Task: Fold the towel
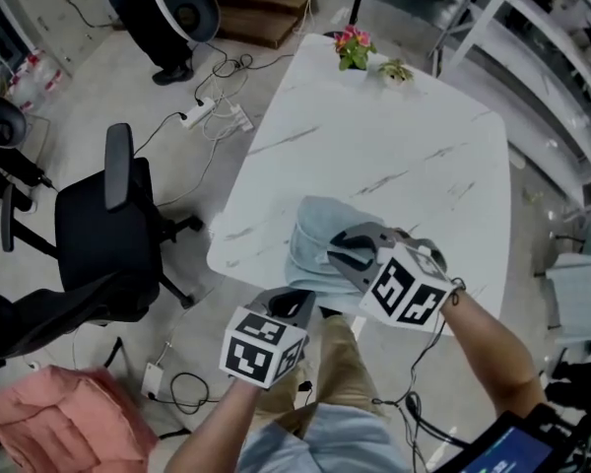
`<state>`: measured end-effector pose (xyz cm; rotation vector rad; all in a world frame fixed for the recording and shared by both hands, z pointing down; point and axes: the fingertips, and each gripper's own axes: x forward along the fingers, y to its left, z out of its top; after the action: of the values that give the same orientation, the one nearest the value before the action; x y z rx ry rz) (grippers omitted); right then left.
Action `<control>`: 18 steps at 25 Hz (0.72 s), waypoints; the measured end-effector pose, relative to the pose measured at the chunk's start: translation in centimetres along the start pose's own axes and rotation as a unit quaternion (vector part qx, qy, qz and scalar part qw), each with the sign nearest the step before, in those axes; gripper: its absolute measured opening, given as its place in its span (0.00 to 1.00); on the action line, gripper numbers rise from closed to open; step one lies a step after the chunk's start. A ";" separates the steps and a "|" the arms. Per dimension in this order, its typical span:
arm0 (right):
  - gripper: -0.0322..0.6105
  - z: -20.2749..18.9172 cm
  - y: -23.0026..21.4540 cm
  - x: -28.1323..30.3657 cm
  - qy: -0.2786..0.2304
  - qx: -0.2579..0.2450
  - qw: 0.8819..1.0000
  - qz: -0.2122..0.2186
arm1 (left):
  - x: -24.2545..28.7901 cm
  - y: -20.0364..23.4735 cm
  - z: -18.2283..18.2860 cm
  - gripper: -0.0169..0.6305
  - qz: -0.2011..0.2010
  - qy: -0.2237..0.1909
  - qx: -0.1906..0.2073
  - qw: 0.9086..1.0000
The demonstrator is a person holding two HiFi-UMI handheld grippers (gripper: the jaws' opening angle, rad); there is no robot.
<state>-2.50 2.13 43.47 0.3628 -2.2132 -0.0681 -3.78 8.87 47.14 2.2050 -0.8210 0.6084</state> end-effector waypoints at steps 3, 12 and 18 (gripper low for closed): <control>0.10 1.2 0.2 -1.0 -0.022 -0.017 0.999 -0.018 | 0.5 -0.1 0.3 0.04 -0.002 0.000 0.004 1.000; 0.09 3.3 4.5 -3.5 -0.047 -0.096 0.994 -0.014 | 1.1 -0.1 -0.6 0.04 -0.003 0.009 0.003 1.000; 0.10 2.1 7.4 -2.0 -0.033 -0.129 0.991 0.000 | 1.6 0.4 -1.0 0.04 0.003 0.012 -0.005 1.000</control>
<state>-4.70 9.61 41.99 0.2185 -2.2345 -0.3667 -3.11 8.85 48.96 2.1823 -0.8162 0.6302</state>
